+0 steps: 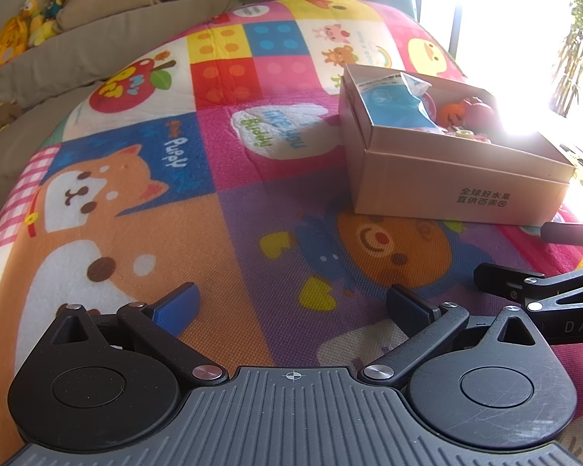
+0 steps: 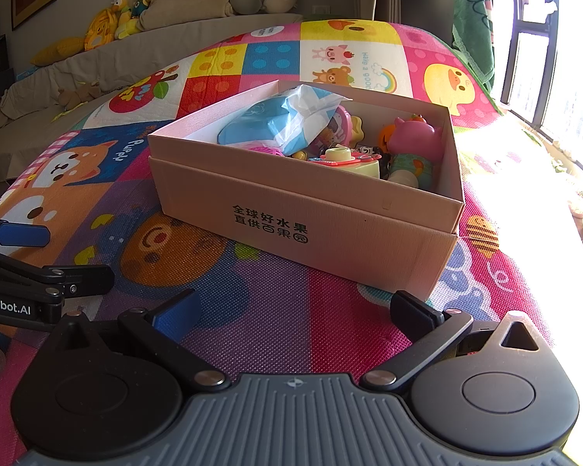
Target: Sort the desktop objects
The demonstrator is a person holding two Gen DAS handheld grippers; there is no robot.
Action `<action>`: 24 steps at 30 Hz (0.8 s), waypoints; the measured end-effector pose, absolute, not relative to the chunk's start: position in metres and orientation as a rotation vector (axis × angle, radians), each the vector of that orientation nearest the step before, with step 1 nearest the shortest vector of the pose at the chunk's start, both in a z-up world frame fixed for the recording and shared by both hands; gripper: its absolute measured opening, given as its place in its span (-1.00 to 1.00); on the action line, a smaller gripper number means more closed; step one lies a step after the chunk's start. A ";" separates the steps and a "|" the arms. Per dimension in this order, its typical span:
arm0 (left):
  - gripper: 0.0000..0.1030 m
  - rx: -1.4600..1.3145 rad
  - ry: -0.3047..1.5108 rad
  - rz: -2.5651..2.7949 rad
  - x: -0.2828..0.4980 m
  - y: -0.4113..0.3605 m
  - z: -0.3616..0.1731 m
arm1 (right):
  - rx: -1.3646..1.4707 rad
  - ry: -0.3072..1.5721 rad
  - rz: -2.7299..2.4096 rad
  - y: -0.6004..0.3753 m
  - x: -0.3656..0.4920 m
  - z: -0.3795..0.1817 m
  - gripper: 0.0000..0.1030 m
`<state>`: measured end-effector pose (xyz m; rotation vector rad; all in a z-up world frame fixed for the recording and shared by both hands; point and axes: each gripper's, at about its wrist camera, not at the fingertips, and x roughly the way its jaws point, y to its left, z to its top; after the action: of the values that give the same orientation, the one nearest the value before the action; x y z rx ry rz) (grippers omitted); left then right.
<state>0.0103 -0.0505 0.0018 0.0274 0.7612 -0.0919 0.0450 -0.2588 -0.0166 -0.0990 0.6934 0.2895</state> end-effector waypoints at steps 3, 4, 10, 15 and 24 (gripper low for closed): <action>1.00 0.028 0.761 -0.092 0.010 -0.050 0.002 | -0.099 0.693 0.290 -0.259 0.045 -0.017 1.00; 1.00 0.028 0.761 -0.092 0.010 -0.050 0.002 | -0.099 0.693 0.290 -0.259 0.045 -0.017 1.00; 1.00 0.028 0.761 -0.092 0.010 -0.050 0.002 | -0.099 0.693 0.290 -0.259 0.045 -0.017 1.00; 1.00 0.027 0.761 -0.092 0.010 -0.050 0.002 | -0.099 0.693 0.290 -0.259 0.045 -0.017 1.00; 1.00 0.027 0.773 -0.089 0.012 -0.049 0.004 | -0.099 0.693 0.289 -0.259 0.045 -0.017 1.00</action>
<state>0.0116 -0.0492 0.0036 0.0271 0.7728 -0.0895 0.0449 -0.2588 -0.0165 -0.0992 0.6934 0.2894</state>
